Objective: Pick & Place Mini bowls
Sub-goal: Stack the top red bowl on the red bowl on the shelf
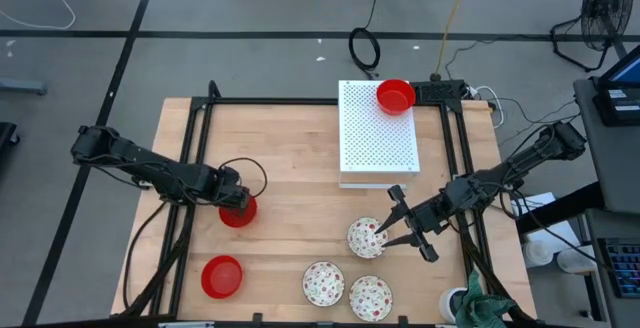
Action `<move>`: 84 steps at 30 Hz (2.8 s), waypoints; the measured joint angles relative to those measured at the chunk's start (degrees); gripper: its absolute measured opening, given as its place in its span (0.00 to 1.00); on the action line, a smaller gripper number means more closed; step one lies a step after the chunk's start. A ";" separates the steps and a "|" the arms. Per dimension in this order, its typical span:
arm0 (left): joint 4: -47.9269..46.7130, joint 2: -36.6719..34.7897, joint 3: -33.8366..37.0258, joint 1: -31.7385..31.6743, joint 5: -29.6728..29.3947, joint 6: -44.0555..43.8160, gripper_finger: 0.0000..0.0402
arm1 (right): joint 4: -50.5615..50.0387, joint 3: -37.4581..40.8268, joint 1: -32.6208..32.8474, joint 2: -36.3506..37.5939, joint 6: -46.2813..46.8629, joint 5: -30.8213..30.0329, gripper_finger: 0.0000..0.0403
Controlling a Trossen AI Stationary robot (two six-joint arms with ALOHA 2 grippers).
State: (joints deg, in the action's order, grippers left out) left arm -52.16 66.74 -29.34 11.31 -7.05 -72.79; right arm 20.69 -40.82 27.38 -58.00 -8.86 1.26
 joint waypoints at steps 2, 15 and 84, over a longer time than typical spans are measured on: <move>0.00 0.00 0.02 -0.32 -0.68 -1.53 0.26 | 0.00 0.00 0.00 0.00 0.00 0.00 0.32; 7.83 -0.07 -0.01 -1.82 -0.50 3.93 0.03 | -0.04 0.00 0.00 0.00 0.00 0.00 0.32; 13.35 -0.01 -0.01 -1.82 -2.11 7.78 0.02 | -0.66 0.00 -0.02 0.00 -0.42 0.00 0.32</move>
State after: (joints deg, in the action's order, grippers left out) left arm -38.81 66.73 -29.34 9.50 -9.16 -65.01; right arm 20.03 -40.82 27.35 -58.00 -9.28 1.26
